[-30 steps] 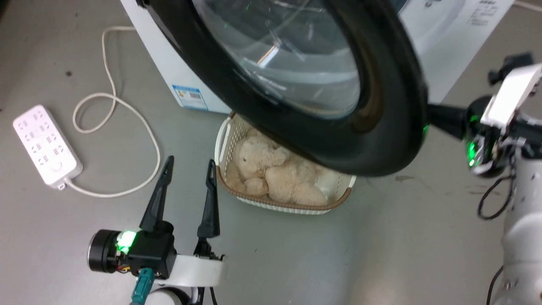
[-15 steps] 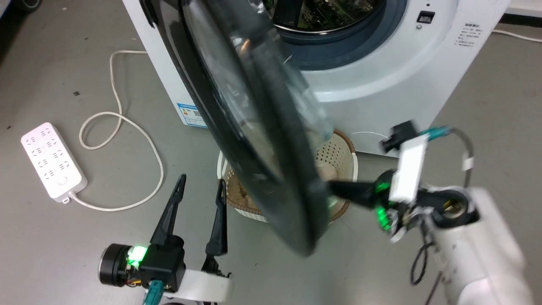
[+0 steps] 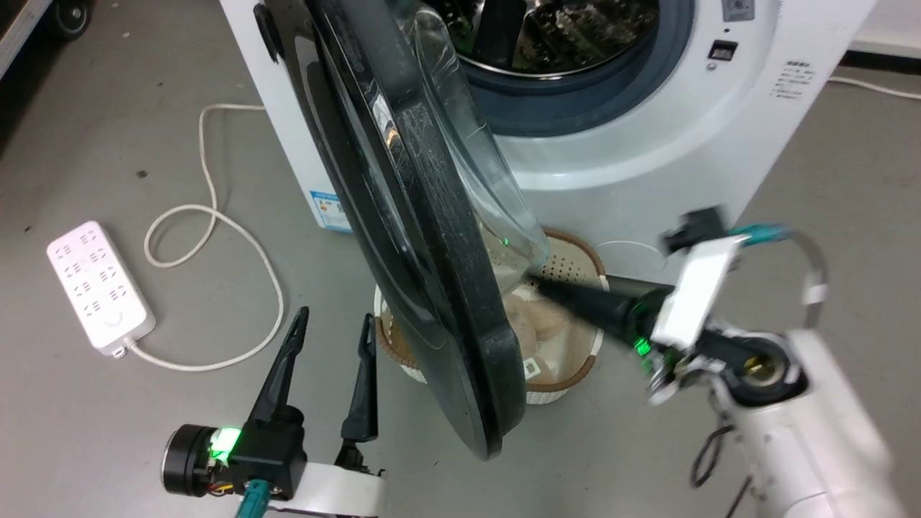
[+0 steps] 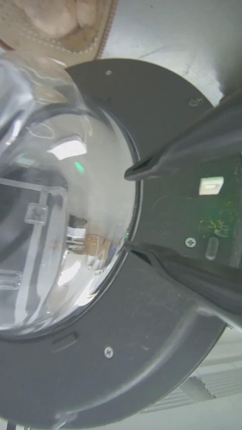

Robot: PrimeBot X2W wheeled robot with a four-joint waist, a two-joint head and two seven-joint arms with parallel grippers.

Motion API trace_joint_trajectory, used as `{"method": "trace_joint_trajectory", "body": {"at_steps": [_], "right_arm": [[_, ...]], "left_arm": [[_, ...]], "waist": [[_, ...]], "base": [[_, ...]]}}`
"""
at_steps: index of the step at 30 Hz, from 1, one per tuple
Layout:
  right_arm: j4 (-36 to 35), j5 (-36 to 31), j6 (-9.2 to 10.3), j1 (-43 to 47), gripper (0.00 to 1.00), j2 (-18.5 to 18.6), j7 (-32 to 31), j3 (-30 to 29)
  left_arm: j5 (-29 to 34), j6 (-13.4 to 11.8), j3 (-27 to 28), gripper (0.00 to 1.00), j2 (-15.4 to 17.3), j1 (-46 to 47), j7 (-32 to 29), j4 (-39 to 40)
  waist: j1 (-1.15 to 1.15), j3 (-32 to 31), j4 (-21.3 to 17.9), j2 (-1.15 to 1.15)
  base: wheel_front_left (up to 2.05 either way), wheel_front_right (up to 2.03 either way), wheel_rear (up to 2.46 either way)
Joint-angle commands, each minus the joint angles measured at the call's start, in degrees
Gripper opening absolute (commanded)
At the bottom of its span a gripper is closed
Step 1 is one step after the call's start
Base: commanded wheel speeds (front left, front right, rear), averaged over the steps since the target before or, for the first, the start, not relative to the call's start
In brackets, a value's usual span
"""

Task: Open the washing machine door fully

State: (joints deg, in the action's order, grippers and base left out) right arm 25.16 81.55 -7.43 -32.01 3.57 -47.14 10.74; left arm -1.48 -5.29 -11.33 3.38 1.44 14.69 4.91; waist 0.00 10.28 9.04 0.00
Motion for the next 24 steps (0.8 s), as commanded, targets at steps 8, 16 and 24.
{"method": "trace_joint_trajectory", "body": {"at_steps": [8,16,24], "right_arm": [[-15.69,-15.86,-0.06,4.58,1.0,7.45,20.06,-5.32],[-26.18,-44.14,-0.06,17.71,1.0,15.32,47.9,-5.79],[-28.53,-65.44,-0.06,31.23,1.0,6.21,59.0,-12.37]], "left_arm": [[-1.67,1.22,2.45,1.0,0.17,-0.37,0.3,-1.11],[-2.84,3.07,5.27,1.0,0.19,-1.25,0.3,-1.58],[-2.59,4.9,5.94,1.0,0.08,-3.5,0.3,-2.11]], "waist": [[0.0,-3.23,-2.45,0.0],[0.0,-5.64,-4.2,0.0],[0.0,-6.78,-5.21,0.0]], "base": [[0.0,0.0,0.0],[0.0,0.0,0.0],[0.0,0.0,0.0]]}}
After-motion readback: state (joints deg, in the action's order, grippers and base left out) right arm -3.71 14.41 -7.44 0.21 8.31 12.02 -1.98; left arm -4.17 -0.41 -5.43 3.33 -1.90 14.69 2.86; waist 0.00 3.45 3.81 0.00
